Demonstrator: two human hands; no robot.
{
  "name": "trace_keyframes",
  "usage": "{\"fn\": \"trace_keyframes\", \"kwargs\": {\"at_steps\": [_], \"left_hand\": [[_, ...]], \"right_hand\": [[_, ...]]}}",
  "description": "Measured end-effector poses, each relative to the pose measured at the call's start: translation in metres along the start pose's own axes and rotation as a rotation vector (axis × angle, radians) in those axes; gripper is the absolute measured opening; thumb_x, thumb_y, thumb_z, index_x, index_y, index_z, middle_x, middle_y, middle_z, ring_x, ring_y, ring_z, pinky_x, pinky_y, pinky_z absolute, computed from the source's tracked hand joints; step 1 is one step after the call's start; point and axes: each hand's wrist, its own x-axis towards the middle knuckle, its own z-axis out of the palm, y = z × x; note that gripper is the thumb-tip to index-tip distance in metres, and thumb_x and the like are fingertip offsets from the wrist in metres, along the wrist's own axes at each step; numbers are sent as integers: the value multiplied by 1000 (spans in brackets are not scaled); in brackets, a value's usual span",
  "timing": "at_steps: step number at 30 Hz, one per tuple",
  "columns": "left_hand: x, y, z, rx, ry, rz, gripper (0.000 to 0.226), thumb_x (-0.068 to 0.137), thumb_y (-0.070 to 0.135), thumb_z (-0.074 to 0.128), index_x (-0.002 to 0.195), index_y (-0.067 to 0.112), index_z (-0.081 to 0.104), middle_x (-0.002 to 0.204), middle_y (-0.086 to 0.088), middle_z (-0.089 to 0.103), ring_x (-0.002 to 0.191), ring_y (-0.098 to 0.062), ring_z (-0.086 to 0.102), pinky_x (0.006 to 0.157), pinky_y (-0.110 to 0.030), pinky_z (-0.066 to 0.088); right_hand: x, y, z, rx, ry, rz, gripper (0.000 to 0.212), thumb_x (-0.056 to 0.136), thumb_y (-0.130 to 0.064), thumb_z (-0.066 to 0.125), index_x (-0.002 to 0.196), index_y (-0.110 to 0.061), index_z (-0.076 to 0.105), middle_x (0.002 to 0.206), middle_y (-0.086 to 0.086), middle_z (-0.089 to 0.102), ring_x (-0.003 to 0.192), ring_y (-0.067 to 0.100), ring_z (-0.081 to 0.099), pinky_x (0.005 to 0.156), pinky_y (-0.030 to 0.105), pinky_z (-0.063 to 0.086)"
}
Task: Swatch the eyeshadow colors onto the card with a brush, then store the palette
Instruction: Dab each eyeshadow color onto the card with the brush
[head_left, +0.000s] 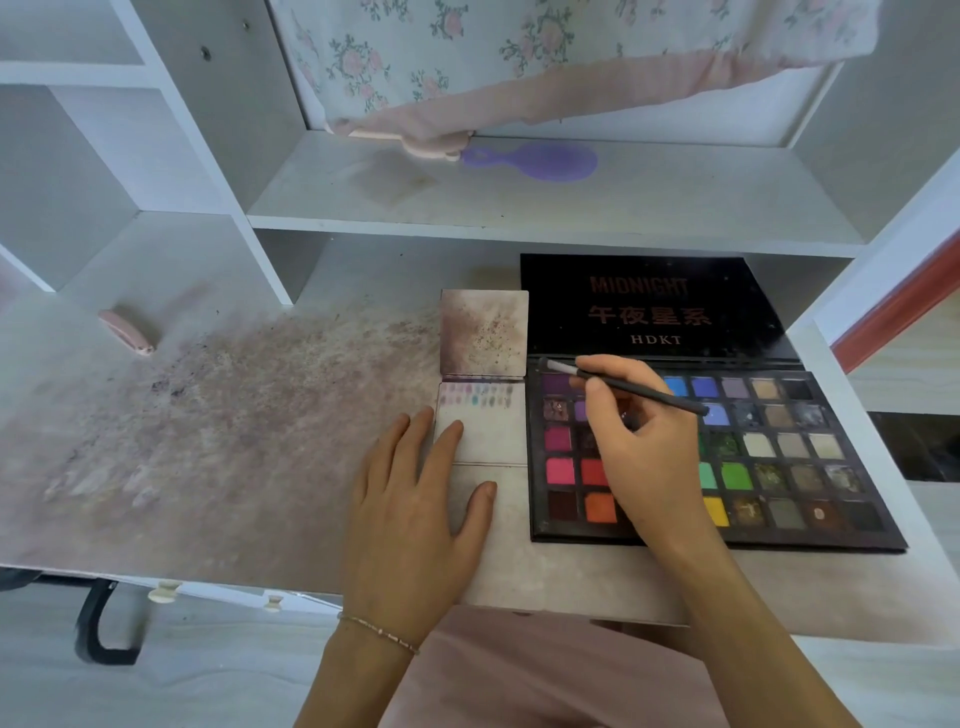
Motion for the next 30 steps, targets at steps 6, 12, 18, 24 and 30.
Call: {"fn": "trace_keyframes", "kwargs": {"at_steps": [6, 12, 18, 24, 30], "left_hand": [[1, -2, 0, 46, -7, 57, 55, 82, 47, 39, 119, 14, 61, 127, -10, 59, 121, -32, 51, 99, -48, 36], [1, -3, -2, 17, -23, 63, 57, 80, 50, 40, 119, 15, 61, 128, -7, 58, 124, -31, 49, 102, -44, 30], [-6, -3, -3, -48, -7, 88, 54, 80, 50, 43, 116, 15, 63, 127, -7, 58, 124, -30, 48, 103, -48, 33], [-11, -3, -1, -51, 37, 107, 47, 81, 45, 45, 112, 16, 66, 124, -7, 61, 121, -28, 51, 103, -48, 36], [-12, -1, 2, -24, 54, 90, 42, 83, 41, 45, 109, 17, 67, 120, -6, 63, 117, -27, 55, 99, -48, 42]], "right_hand": [[-17, 1, -21, -13, 30, -51, 18, 86, -17, 51, 84, -34, 57, 81, -12, 61, 72, 8, 56, 62, 12, 46], [-31, 10, -45, -34, 80, -17, 18, 83, -21, 48, 84, -37, 55, 80, -18, 61, 68, 9, 56, 58, 11, 46], [-38, 15, -59, -152, 60, -91, 20, 83, -11, 47, 95, -22, 60, 87, -18, 60, 81, -3, 58, 68, 6, 45], [-40, 10, -45, -179, 34, -79, 19, 84, -12, 47, 87, -28, 56, 84, -9, 58, 76, 5, 55, 64, 8, 43], [-38, 5, -21, -192, 37, -83, 22, 82, -18, 49, 80, -39, 50, 73, -13, 55, 57, 15, 54, 49, 33, 49]]}}
